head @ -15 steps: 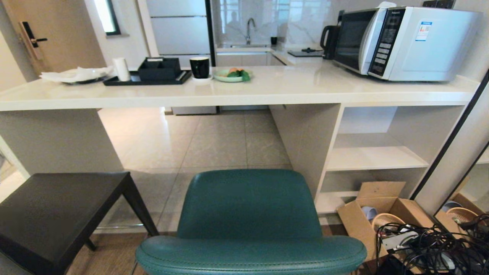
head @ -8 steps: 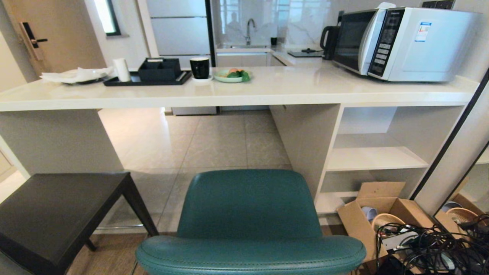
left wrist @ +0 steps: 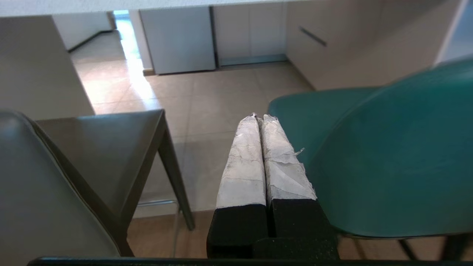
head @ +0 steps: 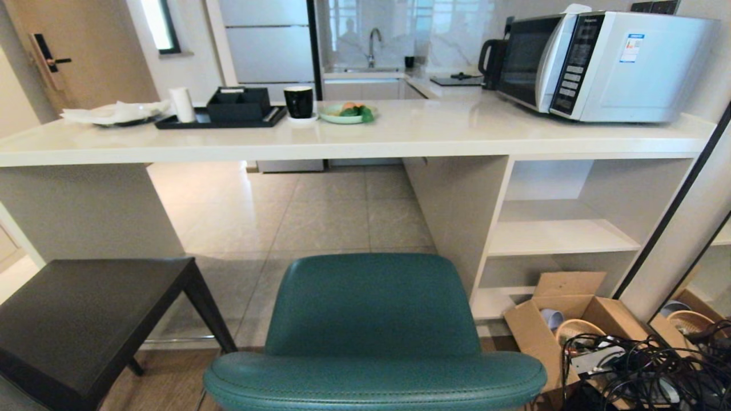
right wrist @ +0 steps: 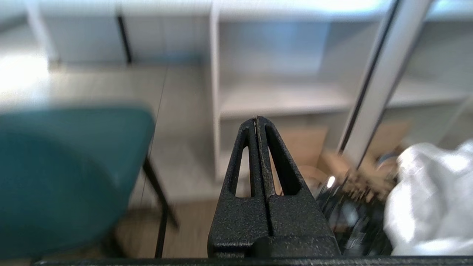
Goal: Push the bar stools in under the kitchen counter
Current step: Push the gray chair back under the dining table
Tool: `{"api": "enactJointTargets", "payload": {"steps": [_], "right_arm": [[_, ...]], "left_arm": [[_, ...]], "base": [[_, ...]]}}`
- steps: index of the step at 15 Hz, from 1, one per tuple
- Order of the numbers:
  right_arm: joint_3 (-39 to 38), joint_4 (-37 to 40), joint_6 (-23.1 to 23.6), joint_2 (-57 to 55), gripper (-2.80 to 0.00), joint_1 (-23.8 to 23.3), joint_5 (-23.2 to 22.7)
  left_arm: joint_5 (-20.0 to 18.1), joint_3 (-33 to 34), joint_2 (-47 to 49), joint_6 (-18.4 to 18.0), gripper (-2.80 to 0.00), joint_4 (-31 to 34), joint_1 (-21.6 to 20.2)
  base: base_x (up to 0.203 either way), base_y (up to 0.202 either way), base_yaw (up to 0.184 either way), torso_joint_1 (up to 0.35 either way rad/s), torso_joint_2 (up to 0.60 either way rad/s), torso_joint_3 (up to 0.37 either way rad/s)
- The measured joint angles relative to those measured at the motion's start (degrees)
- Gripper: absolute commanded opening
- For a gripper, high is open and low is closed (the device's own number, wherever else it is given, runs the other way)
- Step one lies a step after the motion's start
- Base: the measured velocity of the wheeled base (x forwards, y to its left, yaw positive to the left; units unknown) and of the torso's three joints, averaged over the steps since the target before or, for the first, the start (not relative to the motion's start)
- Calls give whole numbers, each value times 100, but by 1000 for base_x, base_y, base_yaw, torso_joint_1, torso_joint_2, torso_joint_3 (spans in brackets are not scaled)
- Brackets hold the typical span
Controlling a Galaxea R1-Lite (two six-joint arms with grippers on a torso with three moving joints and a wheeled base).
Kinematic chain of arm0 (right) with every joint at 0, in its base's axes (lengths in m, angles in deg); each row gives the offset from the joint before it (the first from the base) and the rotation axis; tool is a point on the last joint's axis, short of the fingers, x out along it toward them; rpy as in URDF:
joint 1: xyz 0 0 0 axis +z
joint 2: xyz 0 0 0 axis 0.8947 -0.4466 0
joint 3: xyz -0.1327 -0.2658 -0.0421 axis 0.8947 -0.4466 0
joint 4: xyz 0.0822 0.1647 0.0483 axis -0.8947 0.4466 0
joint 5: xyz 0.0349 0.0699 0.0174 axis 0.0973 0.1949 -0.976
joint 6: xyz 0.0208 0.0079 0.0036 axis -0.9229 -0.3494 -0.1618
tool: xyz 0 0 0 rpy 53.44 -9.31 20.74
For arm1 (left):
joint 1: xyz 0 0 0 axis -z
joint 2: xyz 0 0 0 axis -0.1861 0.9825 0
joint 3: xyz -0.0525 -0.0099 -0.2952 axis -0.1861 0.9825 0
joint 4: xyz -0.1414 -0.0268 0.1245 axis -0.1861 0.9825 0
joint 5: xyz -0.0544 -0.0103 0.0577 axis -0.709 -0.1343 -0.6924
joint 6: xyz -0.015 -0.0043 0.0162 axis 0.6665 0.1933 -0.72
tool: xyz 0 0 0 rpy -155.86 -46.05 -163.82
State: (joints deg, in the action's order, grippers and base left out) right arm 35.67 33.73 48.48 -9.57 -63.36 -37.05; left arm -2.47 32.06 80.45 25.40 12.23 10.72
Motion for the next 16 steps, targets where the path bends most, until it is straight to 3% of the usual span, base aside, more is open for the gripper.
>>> {"api": "enactJointTargets", "payload": {"steps": [3,5,9,16], "right_arm": [[-1196,-746,60,125,-280,-9,-140],[-1667,-1414,88,150,-280,-11,-412],[-1870,-1244,36,155,-280,-9,-520],[-1892,-1234,-9,157,-280,-4,-544]], "left_arm": [[290,337,-71,143,-280,-437,0],[383,375,-82,-93,-280,-424,0],[382,396,-84,-221,-280,-59,0],[408,396,-84,-201,-280,-10,7]], "base": [[0,0,0,0,0,0],[0,0,0,0,0,0],[0,0,0,0,0,0],[0,0,0,0,0,0]]}}
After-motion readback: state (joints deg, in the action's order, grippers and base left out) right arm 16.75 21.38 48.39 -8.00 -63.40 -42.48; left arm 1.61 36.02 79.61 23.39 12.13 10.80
